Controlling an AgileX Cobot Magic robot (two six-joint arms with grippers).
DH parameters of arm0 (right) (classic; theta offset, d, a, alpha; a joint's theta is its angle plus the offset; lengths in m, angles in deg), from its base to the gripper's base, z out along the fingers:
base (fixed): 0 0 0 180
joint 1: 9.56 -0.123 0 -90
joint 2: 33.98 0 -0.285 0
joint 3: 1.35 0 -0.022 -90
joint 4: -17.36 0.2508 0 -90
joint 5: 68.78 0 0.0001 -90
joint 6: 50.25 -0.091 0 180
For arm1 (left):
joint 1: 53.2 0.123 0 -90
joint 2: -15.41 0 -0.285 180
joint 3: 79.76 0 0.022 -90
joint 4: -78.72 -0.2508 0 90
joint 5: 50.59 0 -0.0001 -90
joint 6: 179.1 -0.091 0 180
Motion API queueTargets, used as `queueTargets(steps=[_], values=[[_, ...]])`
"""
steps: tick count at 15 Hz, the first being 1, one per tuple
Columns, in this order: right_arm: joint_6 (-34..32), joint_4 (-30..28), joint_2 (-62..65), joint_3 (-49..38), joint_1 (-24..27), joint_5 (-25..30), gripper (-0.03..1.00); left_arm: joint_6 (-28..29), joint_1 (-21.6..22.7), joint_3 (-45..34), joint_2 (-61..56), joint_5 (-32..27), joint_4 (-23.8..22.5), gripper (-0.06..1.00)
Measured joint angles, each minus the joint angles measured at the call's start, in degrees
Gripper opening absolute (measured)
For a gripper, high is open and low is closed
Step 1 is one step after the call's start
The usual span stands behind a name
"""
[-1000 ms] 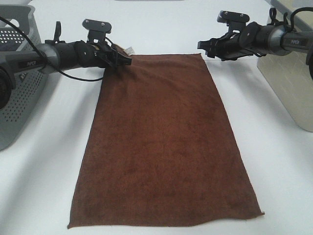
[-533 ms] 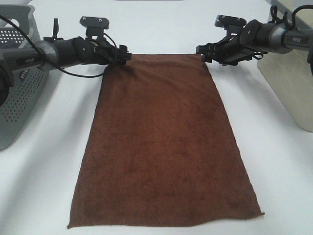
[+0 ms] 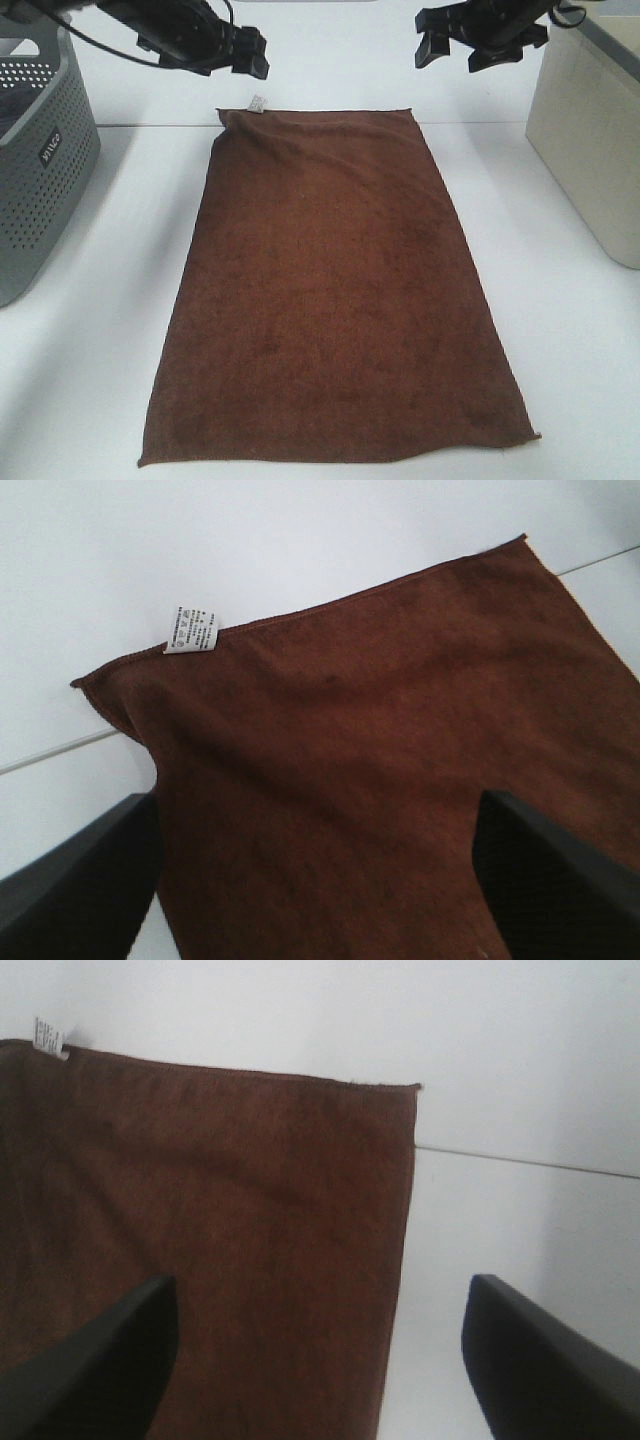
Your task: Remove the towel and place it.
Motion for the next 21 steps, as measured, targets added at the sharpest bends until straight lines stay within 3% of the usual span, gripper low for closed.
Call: queueTargets(steps=[3,5,9,11,14,17,21], values=[[-0.8,-4.1,9.3,0.0,0.5,9.6,0.76,7.0,1.5,0.0,-8.3,-10.1,-6.0,0.78],[-3.6,-4.1,14.1,0.0,2.8,14.3,0.76,10.9,5.4,0.0,-13.5,-15.5,-10.0,0.80],[-7.5,-6.1,18.7,0.0,5.6,24.8,0.76,12.4,10.8,0.1,-19.1,-25.4,-12.8,0.89],[-8.2,-8.1,20.5,-0.1,5.6,26.2,0.76,12.7,11.9,-0.4,-20.6,-28.8,-13.9,0.90],[-9.0,-11.3,26.2,-2.9,5.6,26.6,0.76,12.7,16.0,-4.6,-25.4,-28.6,-16.3,0.90],[-9.5,-11.1,35.3,-11.5,5.6,26.6,0.76,10.7,19.3,-14.4,-32.4,-26.6,-14.6,0.89],[-9.6,-10.8,54.4,-30.8,5.6,26.6,0.76,11.6,19.3,-39.6,-52.3,-19.3,-13.8,0.89]])
